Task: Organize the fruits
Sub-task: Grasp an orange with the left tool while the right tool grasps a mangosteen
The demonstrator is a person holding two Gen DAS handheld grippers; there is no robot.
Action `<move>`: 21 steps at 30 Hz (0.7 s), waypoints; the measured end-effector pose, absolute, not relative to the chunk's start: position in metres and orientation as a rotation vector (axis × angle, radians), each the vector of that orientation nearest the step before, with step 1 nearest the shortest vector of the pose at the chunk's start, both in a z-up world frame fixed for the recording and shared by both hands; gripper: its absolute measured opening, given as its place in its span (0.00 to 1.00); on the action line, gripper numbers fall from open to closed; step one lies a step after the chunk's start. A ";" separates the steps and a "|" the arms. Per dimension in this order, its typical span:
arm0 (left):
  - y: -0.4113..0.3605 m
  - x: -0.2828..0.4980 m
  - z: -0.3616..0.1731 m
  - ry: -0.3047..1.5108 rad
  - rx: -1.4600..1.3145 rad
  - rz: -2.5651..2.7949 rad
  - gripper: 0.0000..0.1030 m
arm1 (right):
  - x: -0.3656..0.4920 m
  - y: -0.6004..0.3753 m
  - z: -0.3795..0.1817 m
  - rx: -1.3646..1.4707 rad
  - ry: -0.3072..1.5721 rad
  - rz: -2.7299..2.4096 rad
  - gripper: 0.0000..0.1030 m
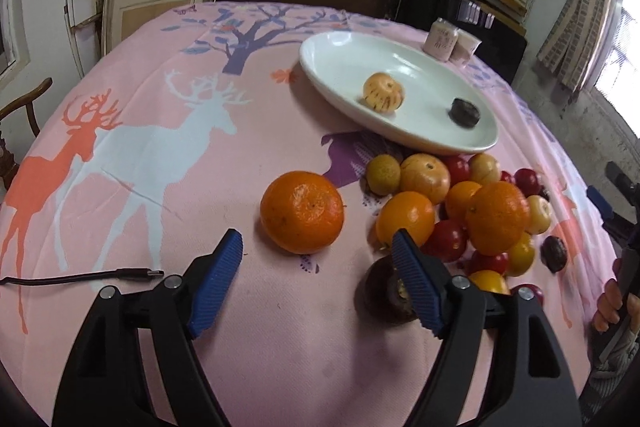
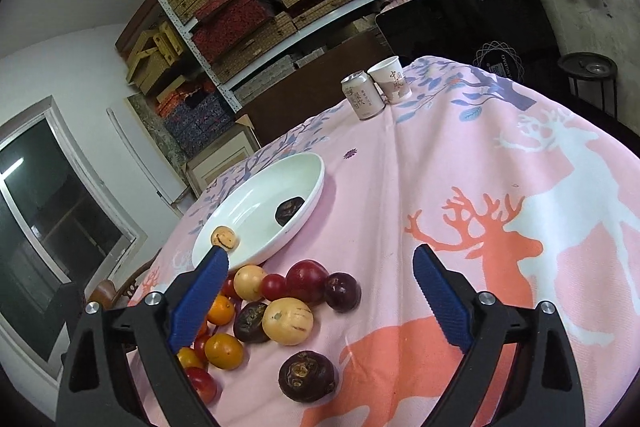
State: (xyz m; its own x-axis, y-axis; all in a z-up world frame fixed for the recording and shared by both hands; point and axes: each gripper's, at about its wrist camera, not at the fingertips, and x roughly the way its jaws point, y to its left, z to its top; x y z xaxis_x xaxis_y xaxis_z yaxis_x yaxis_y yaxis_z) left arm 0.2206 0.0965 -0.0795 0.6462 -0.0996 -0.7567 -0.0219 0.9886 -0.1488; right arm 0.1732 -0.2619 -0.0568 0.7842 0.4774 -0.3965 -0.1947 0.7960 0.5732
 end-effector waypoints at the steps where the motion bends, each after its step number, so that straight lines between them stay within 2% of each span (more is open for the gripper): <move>1: 0.096 0.225 -0.082 0.879 -0.143 -0.032 0.73 | 0.173 -0.261 -0.057 0.532 0.562 0.384 0.92; 7: 0.102 0.237 -0.081 0.865 -0.126 0.017 0.72 | 0.172 -0.260 -0.057 0.531 0.568 0.387 0.92; 9: 0.102 0.241 -0.082 0.869 -0.119 0.019 0.66 | 0.173 -0.259 -0.058 0.533 0.575 0.391 0.92; 10: 0.102 0.243 -0.083 0.873 -0.114 0.018 0.56 | 0.173 -0.259 -0.059 0.532 0.576 0.391 0.92; 13: 0.101 0.249 -0.085 0.882 -0.122 -0.026 0.45 | 0.174 -0.257 -0.059 0.520 0.585 0.388 0.92; 21: 0.099 0.248 -0.085 0.871 -0.118 -0.030 0.43 | 0.187 -0.244 -0.066 0.457 0.677 0.343 0.92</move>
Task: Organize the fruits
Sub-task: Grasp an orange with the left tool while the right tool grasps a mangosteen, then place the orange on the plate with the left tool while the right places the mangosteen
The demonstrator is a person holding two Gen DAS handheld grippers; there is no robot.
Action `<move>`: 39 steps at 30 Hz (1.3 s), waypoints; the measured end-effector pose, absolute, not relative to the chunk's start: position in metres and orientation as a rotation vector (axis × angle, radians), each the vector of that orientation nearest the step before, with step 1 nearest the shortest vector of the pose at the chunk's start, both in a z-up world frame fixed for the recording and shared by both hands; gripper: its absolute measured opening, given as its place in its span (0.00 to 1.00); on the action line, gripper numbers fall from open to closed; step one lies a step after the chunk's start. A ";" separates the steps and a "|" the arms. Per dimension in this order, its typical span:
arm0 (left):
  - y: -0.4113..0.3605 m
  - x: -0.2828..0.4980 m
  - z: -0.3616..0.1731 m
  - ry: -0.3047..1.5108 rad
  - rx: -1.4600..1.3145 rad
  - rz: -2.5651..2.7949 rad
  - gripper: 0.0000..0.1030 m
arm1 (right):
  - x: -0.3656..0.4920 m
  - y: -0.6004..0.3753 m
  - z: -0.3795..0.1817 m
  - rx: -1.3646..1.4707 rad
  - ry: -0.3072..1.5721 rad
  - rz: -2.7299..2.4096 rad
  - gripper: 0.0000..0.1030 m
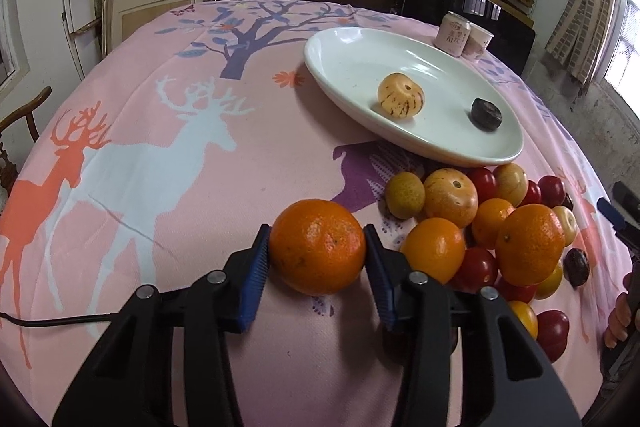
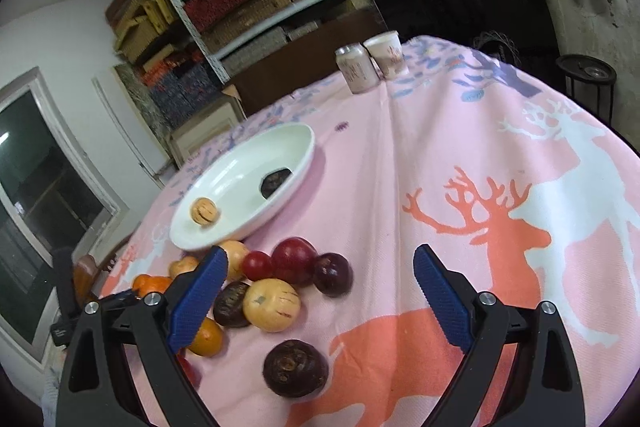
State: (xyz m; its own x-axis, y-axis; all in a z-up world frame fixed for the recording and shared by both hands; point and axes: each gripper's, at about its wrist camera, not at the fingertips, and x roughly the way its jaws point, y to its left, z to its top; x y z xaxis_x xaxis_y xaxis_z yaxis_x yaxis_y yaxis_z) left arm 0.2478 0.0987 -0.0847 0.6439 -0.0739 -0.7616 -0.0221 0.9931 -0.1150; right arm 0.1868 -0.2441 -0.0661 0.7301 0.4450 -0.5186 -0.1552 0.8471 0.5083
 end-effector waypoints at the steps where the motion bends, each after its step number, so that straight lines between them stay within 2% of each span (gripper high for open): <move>1: 0.099 0.248 -0.084 0.871 -0.119 -0.029 0.43 | 0.189 -0.244 -0.069 0.459 0.693 0.336 0.91; 6: 0.100 0.246 -0.085 0.871 -0.128 -0.024 0.44 | 0.197 -0.237 -0.075 0.409 0.751 0.282 0.61; 8: 0.101 0.246 -0.085 0.872 -0.134 -0.026 0.44 | 0.204 -0.224 -0.077 0.339 0.800 0.291 0.52; 13: 0.101 0.246 -0.085 0.873 -0.135 -0.026 0.44 | 0.215 -0.196 -0.080 0.160 0.850 0.279 0.46; 21: 0.101 0.247 -0.086 0.875 -0.130 -0.024 0.44 | 0.226 -0.200 -0.088 0.211 0.882 0.321 0.27; 28: 0.101 0.248 -0.088 0.883 -0.137 -0.030 0.45 | 0.223 -0.206 -0.090 0.259 0.891 0.352 0.27; 32: 0.100 0.249 -0.089 0.886 -0.131 -0.030 0.46 | 0.226 -0.193 -0.086 0.168 0.879 0.329 0.27; 39: 0.101 0.249 -0.089 0.884 -0.140 -0.034 0.44 | 0.222 -0.209 -0.084 0.253 0.839 0.328 0.26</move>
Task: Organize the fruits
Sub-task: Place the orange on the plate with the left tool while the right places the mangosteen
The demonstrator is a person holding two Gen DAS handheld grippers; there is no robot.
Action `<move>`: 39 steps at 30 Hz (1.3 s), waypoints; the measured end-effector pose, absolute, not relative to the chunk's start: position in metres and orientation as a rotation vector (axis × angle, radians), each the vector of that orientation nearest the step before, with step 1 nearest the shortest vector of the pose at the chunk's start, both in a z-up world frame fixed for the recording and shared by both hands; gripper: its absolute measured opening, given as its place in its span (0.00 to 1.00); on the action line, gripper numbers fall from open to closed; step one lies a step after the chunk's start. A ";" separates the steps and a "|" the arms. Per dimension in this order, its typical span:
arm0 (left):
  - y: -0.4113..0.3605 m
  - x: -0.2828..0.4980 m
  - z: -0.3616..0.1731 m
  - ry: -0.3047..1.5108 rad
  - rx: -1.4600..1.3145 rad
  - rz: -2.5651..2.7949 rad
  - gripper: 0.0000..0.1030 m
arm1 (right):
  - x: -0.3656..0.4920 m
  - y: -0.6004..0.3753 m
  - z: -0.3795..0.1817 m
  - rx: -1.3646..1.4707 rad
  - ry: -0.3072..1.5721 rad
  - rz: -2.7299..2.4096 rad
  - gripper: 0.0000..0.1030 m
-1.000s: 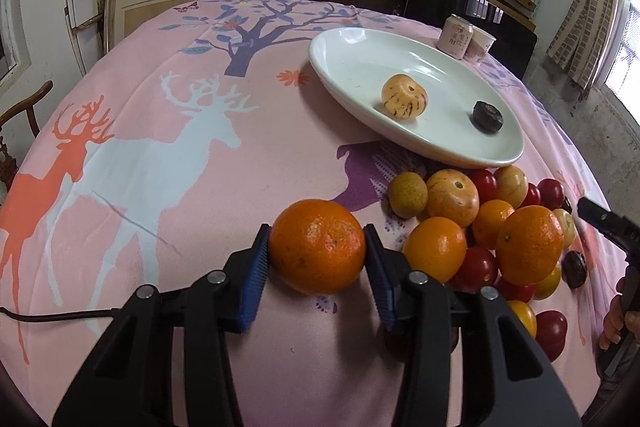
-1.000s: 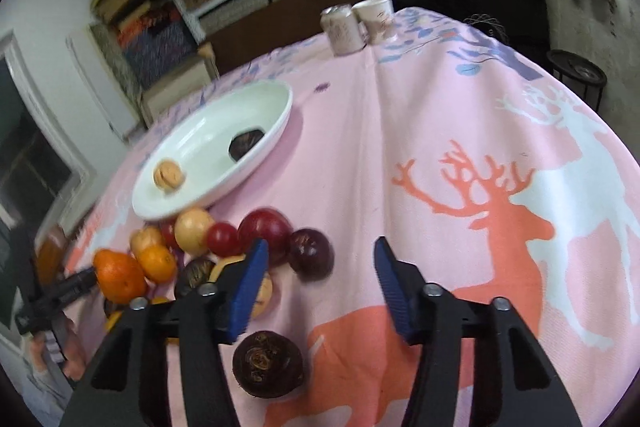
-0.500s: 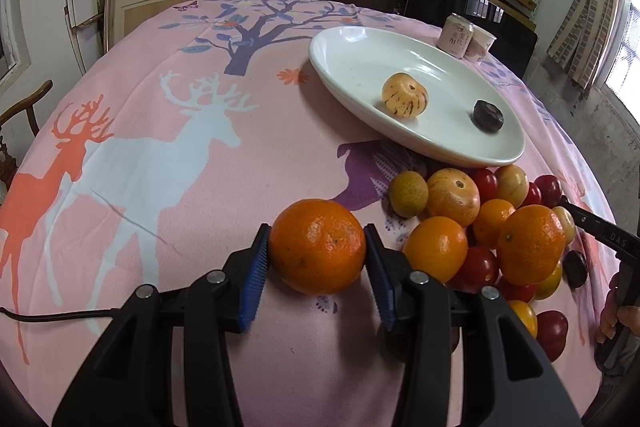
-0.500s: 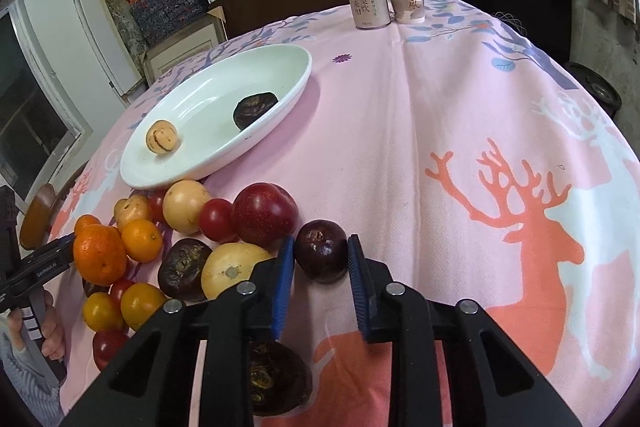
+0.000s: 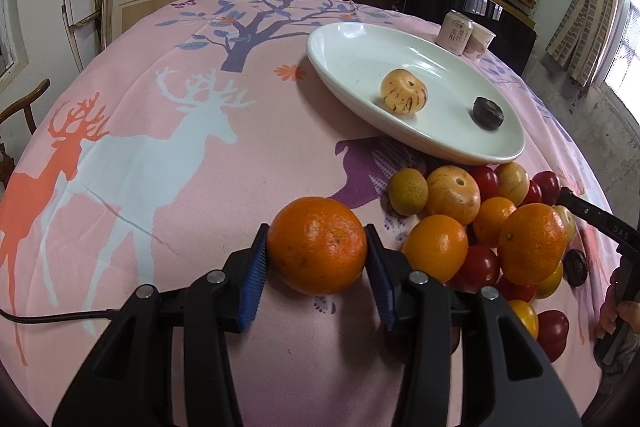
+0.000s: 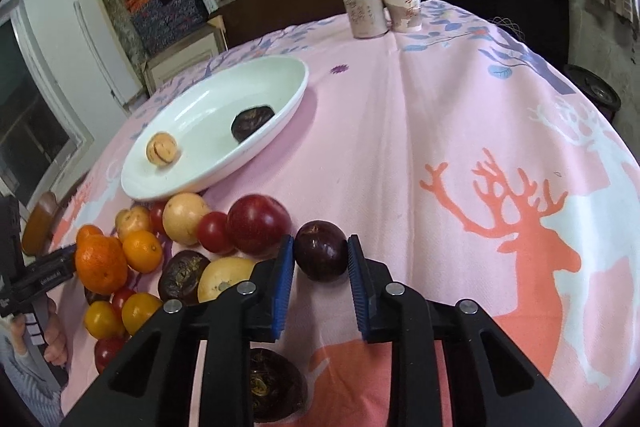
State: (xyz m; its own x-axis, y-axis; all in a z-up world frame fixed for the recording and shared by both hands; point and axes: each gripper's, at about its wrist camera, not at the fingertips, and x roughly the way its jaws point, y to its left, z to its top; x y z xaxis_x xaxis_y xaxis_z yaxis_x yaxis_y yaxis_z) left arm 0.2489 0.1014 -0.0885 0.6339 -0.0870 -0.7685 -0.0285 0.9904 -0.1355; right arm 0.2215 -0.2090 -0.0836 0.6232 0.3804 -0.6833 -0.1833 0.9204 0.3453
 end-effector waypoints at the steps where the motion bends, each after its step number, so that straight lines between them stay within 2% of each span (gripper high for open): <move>1: 0.102 0.249 -0.088 0.883 -0.142 -0.035 0.43 | 0.221 -0.212 -0.082 0.267 0.830 0.324 0.26; 7: 0.109 0.248 -0.067 0.825 -0.183 -0.033 0.43 | 0.220 -0.219 -0.064 0.296 0.779 0.338 0.26; 15: 0.088 0.313 -0.020 0.767 -0.137 -0.053 0.43 | 0.266 -0.187 -0.001 0.251 0.688 0.437 0.26; 20: 0.070 0.366 -0.023 0.782 -0.121 -0.067 0.43 | 0.312 -0.142 -0.004 0.205 0.716 0.492 0.26; 25: 0.072 0.410 -0.051 0.854 -0.132 -0.059 0.43 | 0.337 -0.109 -0.022 0.127 0.764 0.513 0.27; 26: 0.073 0.413 -0.058 0.867 -0.136 -0.057 0.43 | 0.335 -0.104 -0.024 0.101 0.767 0.512 0.39; 27: 0.073 0.415 -0.063 0.876 -0.129 -0.057 0.44 | 0.335 -0.101 -0.027 0.081 0.768 0.504 0.58; 28: 0.069 0.412 -0.063 0.855 -0.085 -0.052 0.49 | 0.334 -0.100 -0.029 0.069 0.765 0.493 0.62; 29: 0.066 0.410 -0.062 0.850 -0.064 -0.047 0.59 | 0.332 -0.100 -0.028 0.064 0.755 0.497 0.62; 31: 0.065 0.406 -0.058 0.835 -0.082 -0.075 0.69 | 0.329 -0.103 -0.025 0.072 0.741 0.505 0.62; 39: 0.063 0.384 -0.045 0.795 -0.072 -0.061 0.69 | 0.315 -0.126 -0.017 0.162 0.694 0.494 0.64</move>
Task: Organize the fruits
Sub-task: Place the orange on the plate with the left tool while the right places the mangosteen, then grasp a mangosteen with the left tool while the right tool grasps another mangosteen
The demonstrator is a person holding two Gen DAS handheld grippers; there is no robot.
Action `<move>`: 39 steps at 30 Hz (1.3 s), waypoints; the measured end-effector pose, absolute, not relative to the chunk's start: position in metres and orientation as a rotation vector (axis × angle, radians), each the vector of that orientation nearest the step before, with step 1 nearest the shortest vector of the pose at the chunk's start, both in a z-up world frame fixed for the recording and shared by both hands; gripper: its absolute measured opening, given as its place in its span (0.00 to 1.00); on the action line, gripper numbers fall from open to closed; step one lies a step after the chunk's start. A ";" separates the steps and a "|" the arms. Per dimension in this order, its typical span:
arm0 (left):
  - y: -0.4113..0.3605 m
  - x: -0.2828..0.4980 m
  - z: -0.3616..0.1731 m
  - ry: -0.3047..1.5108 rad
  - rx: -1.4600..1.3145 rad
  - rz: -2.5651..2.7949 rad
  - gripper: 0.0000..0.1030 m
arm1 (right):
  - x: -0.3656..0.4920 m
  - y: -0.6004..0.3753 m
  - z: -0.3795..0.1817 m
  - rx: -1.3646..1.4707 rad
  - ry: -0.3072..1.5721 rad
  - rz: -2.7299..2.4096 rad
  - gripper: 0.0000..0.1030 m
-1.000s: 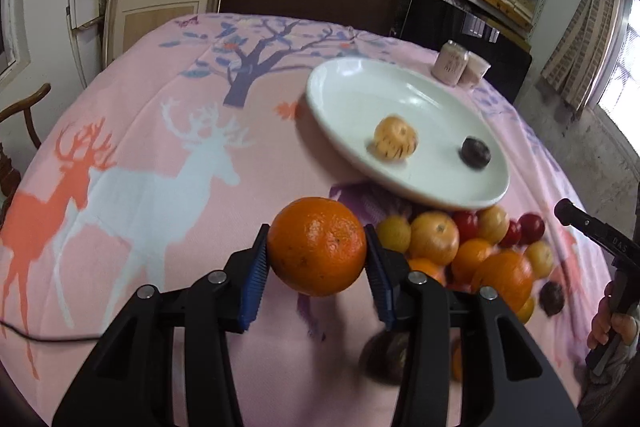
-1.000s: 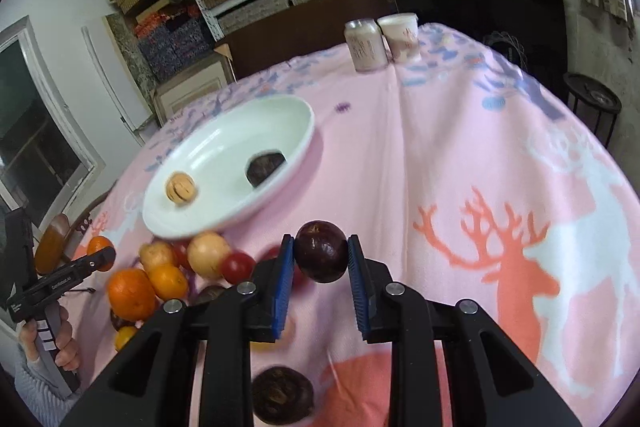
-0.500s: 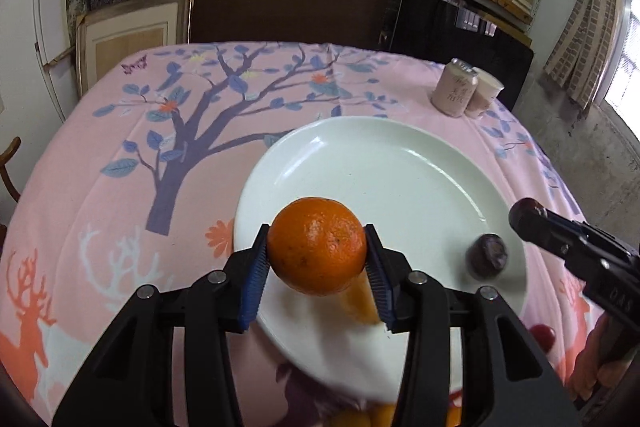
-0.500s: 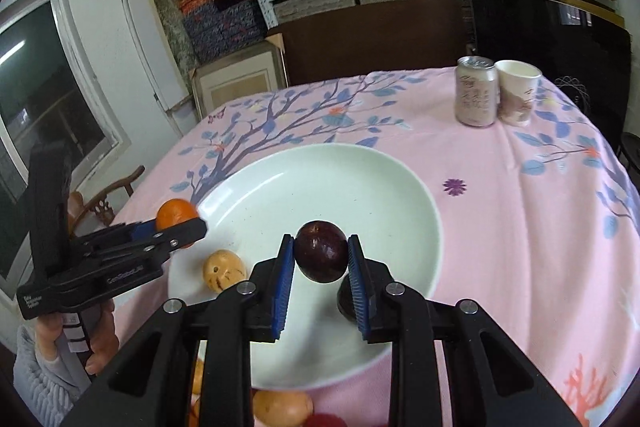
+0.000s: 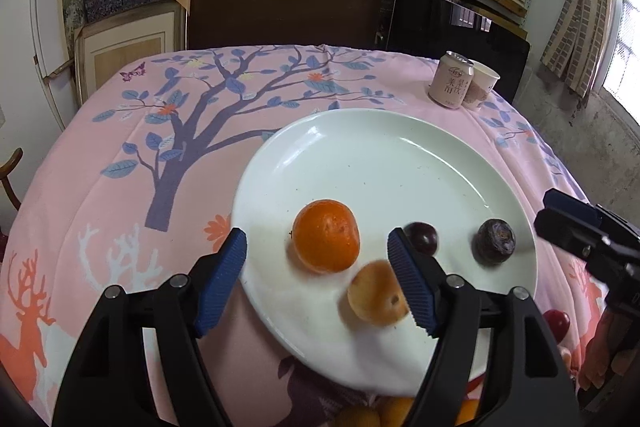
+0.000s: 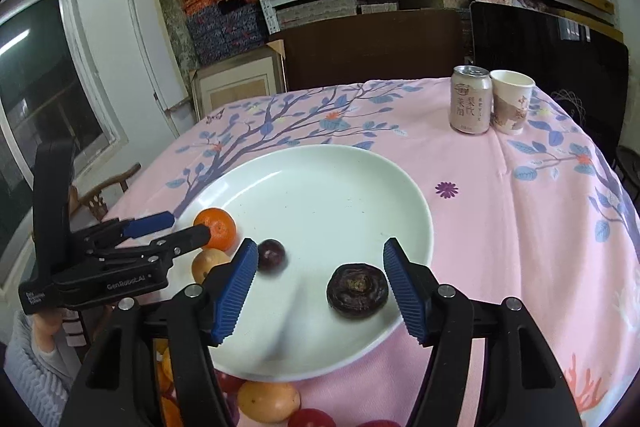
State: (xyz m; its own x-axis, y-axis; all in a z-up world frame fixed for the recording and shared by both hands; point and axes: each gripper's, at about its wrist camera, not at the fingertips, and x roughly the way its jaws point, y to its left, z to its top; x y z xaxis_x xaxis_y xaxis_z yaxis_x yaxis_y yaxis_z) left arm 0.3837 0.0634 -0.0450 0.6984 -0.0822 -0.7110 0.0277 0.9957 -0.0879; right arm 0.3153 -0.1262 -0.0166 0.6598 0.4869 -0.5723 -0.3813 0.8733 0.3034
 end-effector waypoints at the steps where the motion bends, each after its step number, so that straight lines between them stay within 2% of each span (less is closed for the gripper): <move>1: 0.064 0.376 -0.042 0.787 -0.072 -0.055 0.69 | 0.311 -0.133 -0.015 0.186 0.683 0.487 0.64; 6: 0.073 0.324 -0.040 0.767 -0.113 -0.038 0.74 | 0.265 -0.173 -0.013 0.262 0.598 0.400 0.74; 16: 0.087 0.202 -0.058 0.741 -0.193 -0.034 0.78 | 0.158 -0.251 -0.043 0.487 0.599 0.364 0.78; 23: 0.090 0.180 -0.060 0.737 -0.214 -0.026 0.80 | 0.106 -0.281 -0.051 0.498 0.617 0.330 0.81; 39: 0.063 0.158 -0.058 0.743 -0.082 -0.074 0.80 | 0.088 -0.258 -0.043 0.459 0.628 0.404 0.81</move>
State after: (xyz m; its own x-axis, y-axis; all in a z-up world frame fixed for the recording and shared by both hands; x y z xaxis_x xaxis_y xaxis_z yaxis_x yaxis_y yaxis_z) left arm 0.1578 0.0633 -0.0585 0.7344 -0.0961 -0.6719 0.0384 0.9942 -0.1003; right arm 0.0879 -0.2583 -0.0434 0.7385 0.4894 -0.4639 -0.2192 0.8248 0.5212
